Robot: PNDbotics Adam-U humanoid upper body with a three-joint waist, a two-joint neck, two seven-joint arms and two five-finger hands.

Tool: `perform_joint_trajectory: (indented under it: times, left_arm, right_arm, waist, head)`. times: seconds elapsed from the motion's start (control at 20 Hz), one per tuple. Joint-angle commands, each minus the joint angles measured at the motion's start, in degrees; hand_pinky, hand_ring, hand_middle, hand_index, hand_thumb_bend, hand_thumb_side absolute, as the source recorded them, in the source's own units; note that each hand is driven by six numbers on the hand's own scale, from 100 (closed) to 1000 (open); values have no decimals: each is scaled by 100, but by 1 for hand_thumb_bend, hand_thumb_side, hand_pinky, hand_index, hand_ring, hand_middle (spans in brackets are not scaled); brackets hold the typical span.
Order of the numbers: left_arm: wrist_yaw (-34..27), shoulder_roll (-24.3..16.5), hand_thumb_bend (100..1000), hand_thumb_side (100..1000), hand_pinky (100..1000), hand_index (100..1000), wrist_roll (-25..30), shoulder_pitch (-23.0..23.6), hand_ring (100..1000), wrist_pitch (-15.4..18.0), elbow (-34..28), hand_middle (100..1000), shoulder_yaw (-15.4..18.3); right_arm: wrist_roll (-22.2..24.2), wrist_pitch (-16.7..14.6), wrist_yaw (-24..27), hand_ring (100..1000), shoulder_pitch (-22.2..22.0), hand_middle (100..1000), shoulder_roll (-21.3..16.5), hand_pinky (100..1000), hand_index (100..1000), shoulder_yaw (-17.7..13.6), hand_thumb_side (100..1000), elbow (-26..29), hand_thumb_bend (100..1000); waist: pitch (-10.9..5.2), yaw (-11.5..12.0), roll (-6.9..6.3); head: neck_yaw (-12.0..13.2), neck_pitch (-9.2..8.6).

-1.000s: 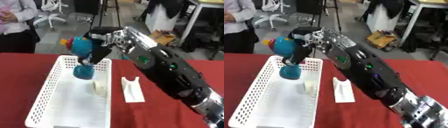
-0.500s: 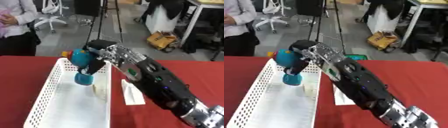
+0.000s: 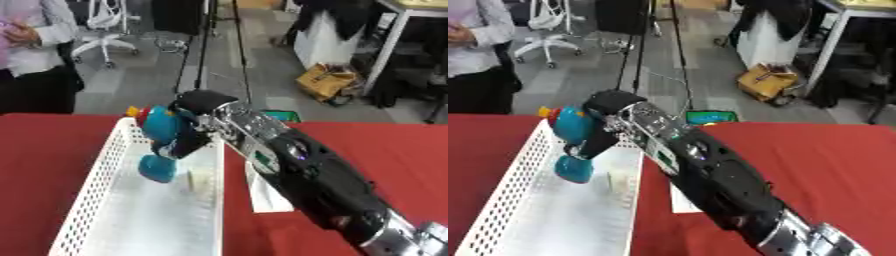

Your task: Pick up objects on the table and place them in the box.

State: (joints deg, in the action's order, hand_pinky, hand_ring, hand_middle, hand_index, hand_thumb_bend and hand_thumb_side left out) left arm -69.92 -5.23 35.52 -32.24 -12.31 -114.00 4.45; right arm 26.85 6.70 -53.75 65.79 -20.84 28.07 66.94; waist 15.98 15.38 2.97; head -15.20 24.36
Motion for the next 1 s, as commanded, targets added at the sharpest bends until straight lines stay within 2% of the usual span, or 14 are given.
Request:
perform_joint_trajectory:
  times: [0.05, 0.2, 0.25, 0.3, 0.35, 0.4, 0.45, 0.6, 0.65, 0.8, 0.85, 0.9, 0.95, 1.0]
  left_arm:
    - [37, -20, 100, 841, 595, 634, 29, -84, 495, 12, -60, 566, -1]
    - [43, -19, 100, 842, 595, 634, 32, -83, 495, 12, -60, 566, -3]
    - [43, -16, 100, 842, 595, 634, 32, -84, 495, 12, -60, 566, -3]
    - [41, -14, 100, 842, 595, 634, 30, -84, 495, 12, -60, 566, -3]
    - [40, -13, 100, 842, 595, 634, 30, -84, 495, 11, -60, 566, -4]
    - [40, -12, 100, 842, 595, 634, 32, -85, 495, 10, -60, 566, -6]
    - [40, -10, 100, 841, 594, 634, 34, -86, 495, 9, -60, 566, -7]
    - [40, -7, 100, 841, 594, 634, 33, -88, 495, 7, -60, 566, -8]
    - [40, -5, 100, 841, 594, 634, 35, -89, 495, 6, -60, 566, -9]
    - [43, 0, 100, 841, 594, 634, 36, -89, 495, 3, -60, 567, -10]
    - [43, 1, 100, 842, 595, 634, 36, -89, 495, 2, -60, 567, -10]
    - [42, 2, 100, 842, 595, 634, 37, -89, 495, 1, -60, 567, -11]
    - [41, 2, 100, 842, 595, 634, 39, -90, 495, -1, -60, 567, -13]
    - [43, 3, 100, 842, 595, 634, 42, -89, 495, -4, -60, 567, -15]
  right_arm:
    - [80, -132, -77, 611, 98, 541, -32, 570, 770, -31, 776, 20, 314]
    - [189, -231, -95, 663, 96, 597, -27, 637, 815, -31, 792, 19, 360]
    - [253, -279, -98, 768, 89, 713, -20, 761, 913, -16, 826, 10, 420]
    - [314, -323, -102, 768, 88, 713, -16, 761, 913, -13, 826, 4, 420]
    - [353, -361, -106, 828, 89, 787, -12, 831, 948, -19, 872, 7, 427]
    - [370, -387, -106, 835, 88, 794, -10, 839, 951, -26, 877, 11, 427]
    - [382, -414, -109, 902, 87, 850, -8, 920, 975, -25, 899, 13, 436]
    - [396, -475, -134, 921, 85, 874, -5, 942, 985, -25, 898, 0, 443]
    - [412, -503, -138, 977, 80, 950, 1, 1000, 1000, -19, 896, -13, 516]
    - [426, -565, -148, 999, 81, 966, 7, 1000, 1000, -39, 901, -42, 550]
    - [419, -571, -151, 1000, 78, 1000, 10, 1000, 1000, -45, 893, -55, 612]
    - [424, -575, -146, 1000, 77, 1000, 15, 1000, 1000, -51, 893, -73, 612]
    - [435, -582, -145, 1000, 79, 1000, 19, 1000, 1000, -52, 852, -87, 695]
    - [447, -588, -158, 1000, 83, 1000, 24, 1000, 1000, -51, 852, -95, 695]
  waist:
    - [-87, -1, -43]
    - [-87, -5, -47]
    - [-88, -5, -47]
    - [-88, -6, -48]
    - [-88, -9, -50]
    - [-88, -11, -51]
    - [-87, -11, -49]
    - [-87, -12, -48]
    - [-85, -11, -48]
    - [-82, -11, -51]
    - [-80, -10, -52]
    - [-79, -9, -53]
    - [-77, -8, -54]
    - [-76, -8, -56]
  head:
    - [21, -68]
    - [26, -67]
    - [21, -68]
    - [19, -70]
    - [22, -81]
    - [25, -87]
    - [27, -92]
    - [32, -97]
    - [38, -100]
    - [46, -106]
    - [46, -108]
    - [45, -110]
    - [45, -115]
    - [46, -118]
